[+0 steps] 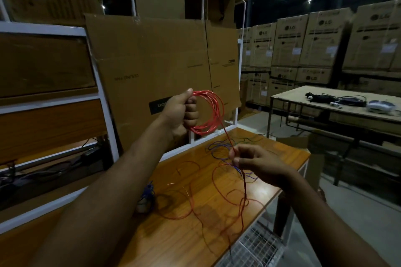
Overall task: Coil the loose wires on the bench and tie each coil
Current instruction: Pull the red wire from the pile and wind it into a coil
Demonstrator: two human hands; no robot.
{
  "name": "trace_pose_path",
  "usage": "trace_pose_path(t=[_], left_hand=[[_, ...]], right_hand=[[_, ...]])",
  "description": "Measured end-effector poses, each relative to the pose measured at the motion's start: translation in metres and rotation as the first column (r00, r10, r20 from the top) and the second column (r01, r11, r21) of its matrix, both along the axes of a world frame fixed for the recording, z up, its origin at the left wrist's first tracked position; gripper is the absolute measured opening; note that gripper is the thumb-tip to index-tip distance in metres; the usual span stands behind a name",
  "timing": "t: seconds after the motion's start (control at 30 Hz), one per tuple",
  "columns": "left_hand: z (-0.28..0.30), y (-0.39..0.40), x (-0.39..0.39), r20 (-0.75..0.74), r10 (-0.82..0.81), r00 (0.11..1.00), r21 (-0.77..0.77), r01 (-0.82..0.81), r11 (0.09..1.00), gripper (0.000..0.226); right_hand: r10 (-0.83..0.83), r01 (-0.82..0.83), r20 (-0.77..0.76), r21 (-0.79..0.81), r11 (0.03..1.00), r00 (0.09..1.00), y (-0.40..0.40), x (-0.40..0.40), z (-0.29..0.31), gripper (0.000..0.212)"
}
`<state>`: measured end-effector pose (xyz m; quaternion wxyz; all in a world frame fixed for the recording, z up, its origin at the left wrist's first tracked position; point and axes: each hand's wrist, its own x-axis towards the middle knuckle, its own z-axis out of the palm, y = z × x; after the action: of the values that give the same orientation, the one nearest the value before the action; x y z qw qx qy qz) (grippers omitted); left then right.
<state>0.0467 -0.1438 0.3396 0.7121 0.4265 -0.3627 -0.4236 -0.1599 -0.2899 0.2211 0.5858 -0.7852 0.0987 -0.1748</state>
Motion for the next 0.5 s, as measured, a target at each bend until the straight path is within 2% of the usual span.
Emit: trace_pose_path(t=[0.03,0.07,0.13,0.2,0.27,0.4,0.5], left_hand=[[0.001,-0.002,0.0,-0.035,0.006,0.999,-0.017,-0.007,1.0,0.045],[0.002,-0.002,0.001,-0.058,0.014,0.998,-0.029,-0.016,0.999,0.045],[0.005,-0.003,0.003,-0.074,0.031,0.997,-0.04,-0.034,0.999,0.044],[0.008,-0.003,0.006,-0.086,0.049,0.995,-0.048,-0.053,0.997,0.043],[0.011,-0.001,0.007,-0.098,0.067,0.993,-0.053,-0.072,0.996,0.042],[0.014,0.001,0.003,-0.089,0.091,0.992,-0.064,-0.097,0.993,0.042],[0.011,0.001,-0.002,-0.065,0.086,0.994,-0.061,-0.09,0.994,0.041]], right_hand=[[0.024,-0.024,-0.018,-0.019,1.0,1.0,0.002,0.002,-0.004,0.02],[0.045,-0.044,-0.024,0.034,0.998,0.999,0.003,0.001,-0.008,0.018],[0.085,-0.091,0.035,0.278,0.956,0.996,0.005,-0.001,-0.015,0.015],[0.099,-0.141,0.118,0.427,0.893,0.988,0.003,-0.005,-0.018,0.038],[0.079,-0.14,0.155,0.43,0.892,0.985,0.003,-0.007,-0.019,0.048],[-0.094,0.063,0.086,0.308,0.949,0.992,0.006,-0.004,-0.019,0.036],[-0.105,0.082,0.063,0.299,0.951,0.992,0.009,-0.003,-0.015,0.029]])
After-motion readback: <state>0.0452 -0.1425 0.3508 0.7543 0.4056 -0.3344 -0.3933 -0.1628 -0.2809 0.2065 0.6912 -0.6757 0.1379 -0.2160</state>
